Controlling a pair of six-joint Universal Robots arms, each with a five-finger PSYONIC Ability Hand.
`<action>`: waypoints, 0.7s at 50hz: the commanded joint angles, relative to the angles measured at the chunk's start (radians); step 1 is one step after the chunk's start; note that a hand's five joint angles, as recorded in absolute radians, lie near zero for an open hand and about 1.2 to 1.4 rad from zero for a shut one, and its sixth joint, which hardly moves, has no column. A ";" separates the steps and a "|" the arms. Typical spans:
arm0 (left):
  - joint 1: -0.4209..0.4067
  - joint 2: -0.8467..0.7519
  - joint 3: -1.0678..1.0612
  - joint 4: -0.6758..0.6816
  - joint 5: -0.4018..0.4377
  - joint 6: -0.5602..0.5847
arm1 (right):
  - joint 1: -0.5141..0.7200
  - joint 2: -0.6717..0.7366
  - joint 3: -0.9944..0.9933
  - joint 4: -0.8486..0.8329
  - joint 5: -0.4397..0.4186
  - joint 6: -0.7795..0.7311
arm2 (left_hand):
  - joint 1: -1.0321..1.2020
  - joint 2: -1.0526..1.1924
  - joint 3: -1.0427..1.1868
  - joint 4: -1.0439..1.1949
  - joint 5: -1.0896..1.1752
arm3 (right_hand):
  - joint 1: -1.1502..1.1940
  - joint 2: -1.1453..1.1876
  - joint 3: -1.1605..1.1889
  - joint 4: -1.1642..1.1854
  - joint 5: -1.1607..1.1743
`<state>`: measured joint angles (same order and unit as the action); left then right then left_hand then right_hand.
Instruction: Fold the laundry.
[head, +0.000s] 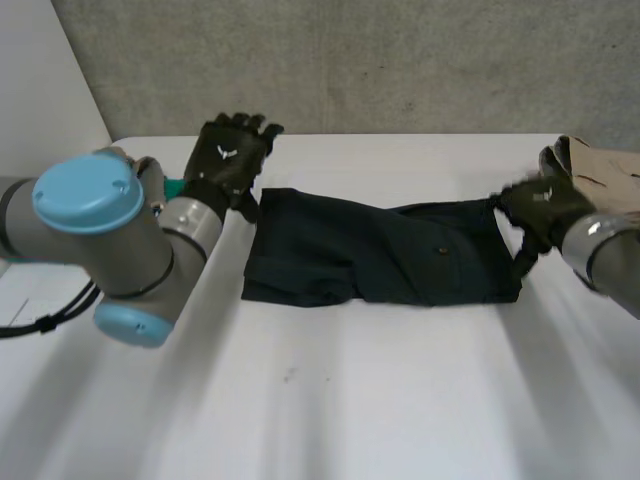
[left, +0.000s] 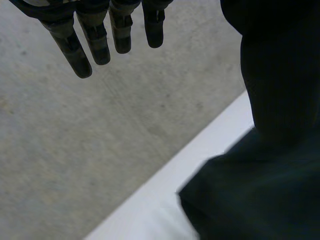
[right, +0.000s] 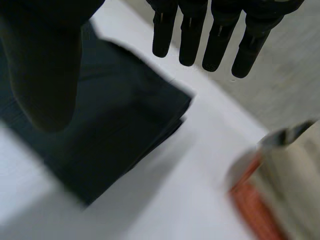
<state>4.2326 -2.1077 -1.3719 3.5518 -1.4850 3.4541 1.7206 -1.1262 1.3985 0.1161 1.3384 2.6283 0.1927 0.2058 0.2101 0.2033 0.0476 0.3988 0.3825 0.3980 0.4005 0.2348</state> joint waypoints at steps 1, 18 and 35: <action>-0.028 0.026 -0.096 0.007 0.028 -0.046 | -0.015 0.081 0.074 -0.121 -0.033 0.006 | -0.018 -0.031 -0.036 -0.029 -0.048 | 0.065 0.081 0.066 0.063 0.054; -0.062 0.023 -0.107 0.007 0.025 -0.049 | -0.013 0.230 0.045 -0.320 -0.001 0.016 | -0.018 -0.031 -0.036 -0.029 -0.048 | 0.997 1.014 0.998 0.996 0.987; -0.053 0.137 -0.194 0.007 0.023 -0.049 | -0.001 0.108 -0.019 -0.282 0.110 -0.381 | -0.018 -0.031 -0.036 -0.029 -0.048 | 0.997 1.014 0.998 0.996 0.987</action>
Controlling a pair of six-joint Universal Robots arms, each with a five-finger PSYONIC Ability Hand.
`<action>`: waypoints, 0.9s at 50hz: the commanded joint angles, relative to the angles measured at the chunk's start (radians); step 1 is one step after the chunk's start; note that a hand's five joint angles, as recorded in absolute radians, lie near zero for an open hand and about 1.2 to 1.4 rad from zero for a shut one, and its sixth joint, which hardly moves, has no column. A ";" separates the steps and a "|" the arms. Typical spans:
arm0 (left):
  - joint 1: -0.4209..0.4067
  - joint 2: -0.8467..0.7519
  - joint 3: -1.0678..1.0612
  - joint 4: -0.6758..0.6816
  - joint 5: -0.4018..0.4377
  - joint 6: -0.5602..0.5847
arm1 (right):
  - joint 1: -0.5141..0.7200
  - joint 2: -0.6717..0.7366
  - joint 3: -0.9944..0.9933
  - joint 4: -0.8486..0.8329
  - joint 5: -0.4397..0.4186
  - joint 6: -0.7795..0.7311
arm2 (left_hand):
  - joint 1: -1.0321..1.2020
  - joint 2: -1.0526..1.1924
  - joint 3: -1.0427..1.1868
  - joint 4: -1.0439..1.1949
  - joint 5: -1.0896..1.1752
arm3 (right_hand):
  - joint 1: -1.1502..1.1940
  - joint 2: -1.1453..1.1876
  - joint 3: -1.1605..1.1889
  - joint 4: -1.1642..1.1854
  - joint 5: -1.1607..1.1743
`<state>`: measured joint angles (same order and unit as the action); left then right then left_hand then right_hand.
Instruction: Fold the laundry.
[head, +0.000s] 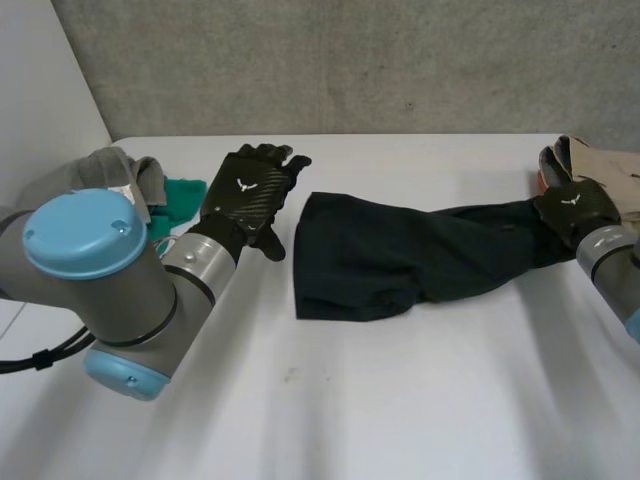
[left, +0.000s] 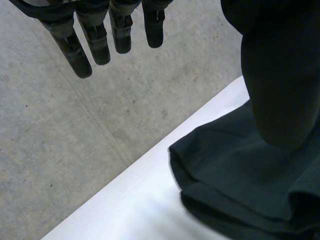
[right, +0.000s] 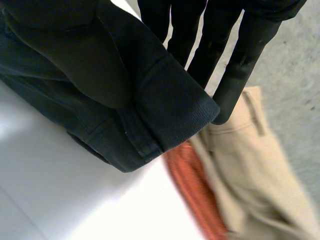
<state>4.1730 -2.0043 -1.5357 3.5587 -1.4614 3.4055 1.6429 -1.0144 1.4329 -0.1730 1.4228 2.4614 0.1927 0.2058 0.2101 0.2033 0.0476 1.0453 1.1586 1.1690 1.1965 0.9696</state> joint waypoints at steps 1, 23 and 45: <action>0.009 0.039 -0.037 0.000 -0.004 0.000 | 0.162 -0.006 -0.077 -0.015 0.022 -0.240 | -0.018 -0.031 -0.036 -0.029 -0.048 | 0.351 0.238 0.227 0.200 0.252; 0.101 0.121 0.008 0.019 -0.023 -0.017 | 0.560 0.146 -0.174 -0.089 -0.332 -0.316 | -0.017 -0.031 -0.035 -0.028 -0.047 | -0.871 -0.984 -0.994 -1.022 -0.970; -0.108 -0.335 0.604 -0.205 0.044 -0.130 | 0.241 -0.063 -0.170 0.102 -0.090 0.593 | 0.035 0.022 0.018 0.025 0.006 | -0.871 -0.984 -0.994 -1.022 -0.970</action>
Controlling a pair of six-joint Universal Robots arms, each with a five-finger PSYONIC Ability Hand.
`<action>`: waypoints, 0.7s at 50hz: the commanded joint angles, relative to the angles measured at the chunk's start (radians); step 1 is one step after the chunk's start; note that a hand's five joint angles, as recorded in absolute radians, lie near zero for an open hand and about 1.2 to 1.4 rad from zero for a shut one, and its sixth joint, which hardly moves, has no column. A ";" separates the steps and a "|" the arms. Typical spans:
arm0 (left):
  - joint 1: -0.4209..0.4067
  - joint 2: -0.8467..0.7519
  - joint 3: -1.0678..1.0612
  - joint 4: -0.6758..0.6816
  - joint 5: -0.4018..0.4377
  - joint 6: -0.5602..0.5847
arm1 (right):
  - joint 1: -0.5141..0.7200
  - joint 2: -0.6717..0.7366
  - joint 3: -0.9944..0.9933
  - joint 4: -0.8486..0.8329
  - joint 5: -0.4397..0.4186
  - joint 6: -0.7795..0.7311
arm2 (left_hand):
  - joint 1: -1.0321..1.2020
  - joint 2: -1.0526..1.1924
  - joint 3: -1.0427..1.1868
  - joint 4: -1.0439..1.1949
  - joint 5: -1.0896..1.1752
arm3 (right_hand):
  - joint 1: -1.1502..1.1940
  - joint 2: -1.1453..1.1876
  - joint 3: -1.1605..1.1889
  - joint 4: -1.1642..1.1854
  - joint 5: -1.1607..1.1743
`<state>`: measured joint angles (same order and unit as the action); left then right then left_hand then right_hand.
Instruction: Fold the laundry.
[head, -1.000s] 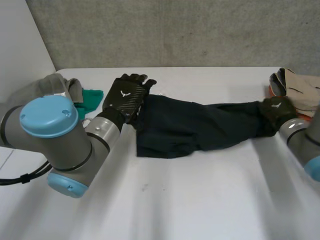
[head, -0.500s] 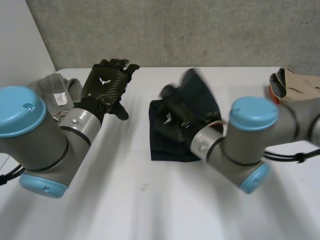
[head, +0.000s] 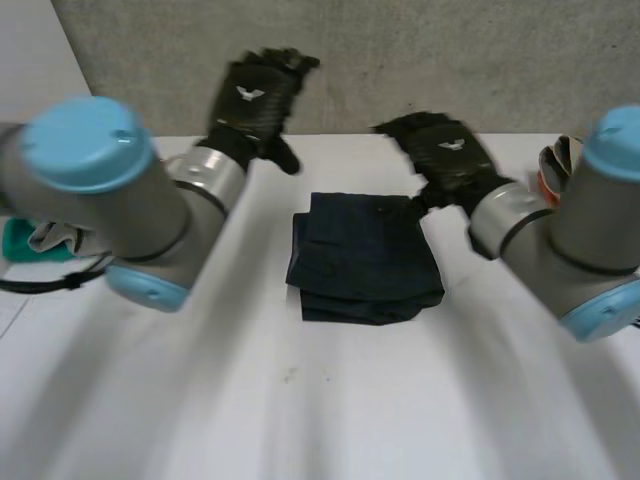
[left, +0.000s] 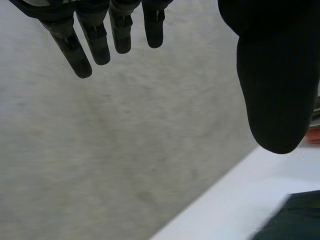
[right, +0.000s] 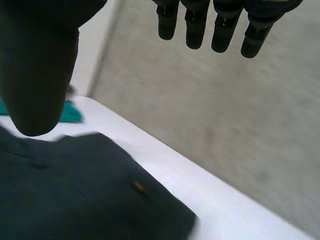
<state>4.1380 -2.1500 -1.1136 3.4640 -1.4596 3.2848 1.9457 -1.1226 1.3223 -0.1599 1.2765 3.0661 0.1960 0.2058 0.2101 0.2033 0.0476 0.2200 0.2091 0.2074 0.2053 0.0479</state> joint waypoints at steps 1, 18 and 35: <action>-0.082 -0.243 0.231 -0.137 0.038 -0.010 | -0.062 0.084 -0.084 0.098 0.054 -0.012 | 0.032 0.022 0.018 0.025 0.006 | -0.045 -0.035 -0.033 -0.031 -0.048; -0.058 -0.390 0.276 -0.407 -0.137 0.082 | -0.050 0.414 -0.324 0.305 -0.083 -0.020 | 0.023 0.014 0.009 0.016 -0.003 | -0.045 -0.035 -0.033 -0.031 -0.048; -0.065 -0.277 0.259 -0.441 -0.148 0.107 | -0.050 0.273 -0.319 0.339 0.023 -0.193 | 0.006 -0.004 -0.008 -0.002 -0.020 | -0.045 -0.035 -0.033 -0.031 -0.048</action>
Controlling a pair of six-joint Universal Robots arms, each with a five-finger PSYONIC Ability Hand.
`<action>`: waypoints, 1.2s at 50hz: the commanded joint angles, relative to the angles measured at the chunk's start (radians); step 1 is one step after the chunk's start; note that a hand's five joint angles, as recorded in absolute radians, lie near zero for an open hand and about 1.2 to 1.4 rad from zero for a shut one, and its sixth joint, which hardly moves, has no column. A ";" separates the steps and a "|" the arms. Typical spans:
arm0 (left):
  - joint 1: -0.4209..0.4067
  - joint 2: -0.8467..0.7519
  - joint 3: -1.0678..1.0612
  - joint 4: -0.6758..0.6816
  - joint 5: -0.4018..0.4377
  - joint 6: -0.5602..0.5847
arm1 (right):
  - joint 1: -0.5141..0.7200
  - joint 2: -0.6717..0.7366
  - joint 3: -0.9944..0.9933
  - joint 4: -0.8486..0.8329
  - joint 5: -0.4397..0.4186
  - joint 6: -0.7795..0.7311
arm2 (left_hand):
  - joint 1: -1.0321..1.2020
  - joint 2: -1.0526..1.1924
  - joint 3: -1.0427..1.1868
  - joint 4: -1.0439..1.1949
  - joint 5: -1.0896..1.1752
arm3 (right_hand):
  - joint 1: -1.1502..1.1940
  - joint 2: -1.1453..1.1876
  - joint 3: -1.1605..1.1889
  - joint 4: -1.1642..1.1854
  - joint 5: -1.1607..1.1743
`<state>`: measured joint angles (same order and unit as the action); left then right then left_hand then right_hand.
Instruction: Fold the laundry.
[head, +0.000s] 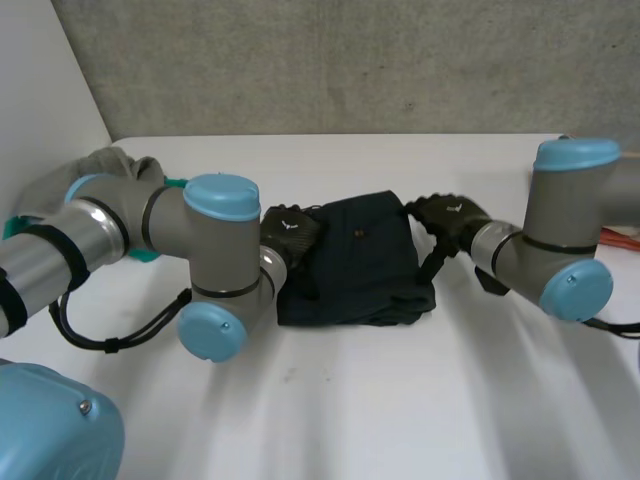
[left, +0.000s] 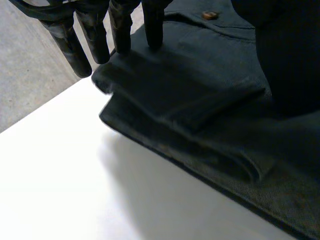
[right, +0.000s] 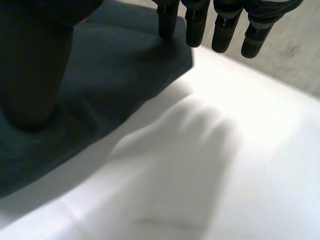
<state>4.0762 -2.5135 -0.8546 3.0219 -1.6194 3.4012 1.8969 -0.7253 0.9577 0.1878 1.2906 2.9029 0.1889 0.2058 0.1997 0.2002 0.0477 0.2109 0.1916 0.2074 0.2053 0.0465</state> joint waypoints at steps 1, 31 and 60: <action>-0.002 0.103 0.000 0.008 0.013 -0.011 | -0.001 -0.144 0.062 -0.013 0.009 -0.031 | 0.010 -0.007 -0.001 -0.001 -0.023 | -0.036 -0.017 -0.033 -0.031 -0.047; 0.056 0.369 -0.055 -0.034 0.701 -0.241 | 0.269 -0.178 0.682 -0.854 0.173 -0.318 | 0.042 0.025 0.031 0.031 0.009 | -0.036 -0.017 -0.033 -0.031 -0.047; 0.056 0.397 -0.092 0.022 0.636 -0.241 | 0.254 -0.106 0.449 -0.702 0.179 -0.220 | 0.042 0.025 0.031 0.031 0.009 | 0.316 0.335 0.319 0.322 0.306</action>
<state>4.1315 -2.1304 -0.9366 3.0417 -0.9840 3.1600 2.1520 -0.7941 1.4149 -0.6295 1.4591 2.6638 0.1906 0.2059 0.2008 0.2004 0.0467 0.9804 1.0396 1.0436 1.0549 0.8615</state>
